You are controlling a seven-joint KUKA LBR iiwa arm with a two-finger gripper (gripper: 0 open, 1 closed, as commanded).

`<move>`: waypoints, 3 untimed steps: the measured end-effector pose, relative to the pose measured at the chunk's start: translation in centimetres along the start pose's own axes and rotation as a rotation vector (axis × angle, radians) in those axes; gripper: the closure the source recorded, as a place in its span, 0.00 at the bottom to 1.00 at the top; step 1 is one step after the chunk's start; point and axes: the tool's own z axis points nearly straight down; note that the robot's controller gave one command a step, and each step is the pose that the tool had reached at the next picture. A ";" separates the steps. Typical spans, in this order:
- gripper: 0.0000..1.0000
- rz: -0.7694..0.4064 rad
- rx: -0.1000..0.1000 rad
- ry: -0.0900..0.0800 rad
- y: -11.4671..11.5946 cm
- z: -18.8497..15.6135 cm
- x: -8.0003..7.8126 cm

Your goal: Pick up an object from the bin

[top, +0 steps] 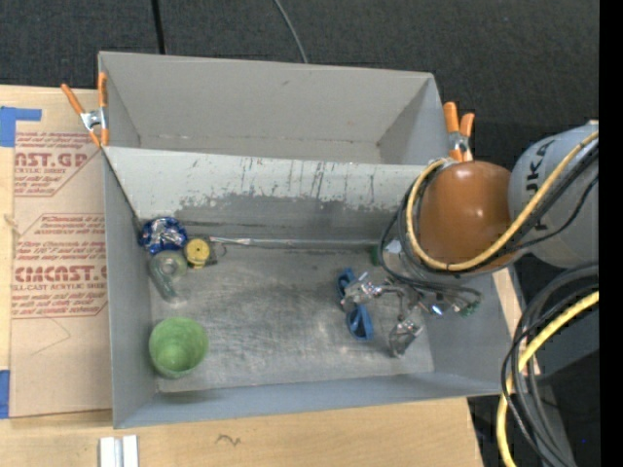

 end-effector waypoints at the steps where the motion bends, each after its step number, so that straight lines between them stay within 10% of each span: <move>1: 0.00 -0.069 0.003 -0.002 -4.8 -5.1 2.2; 2: 0.00 -0.189 -0.008 -0.004 4.3 -0.5 -8.3; 3: 0.00 -0.285 0.001 0.002 -2.3 -5.2 0.9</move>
Offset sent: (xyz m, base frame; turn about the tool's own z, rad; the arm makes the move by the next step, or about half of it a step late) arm 0.0112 -0.0485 0.0488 -0.0742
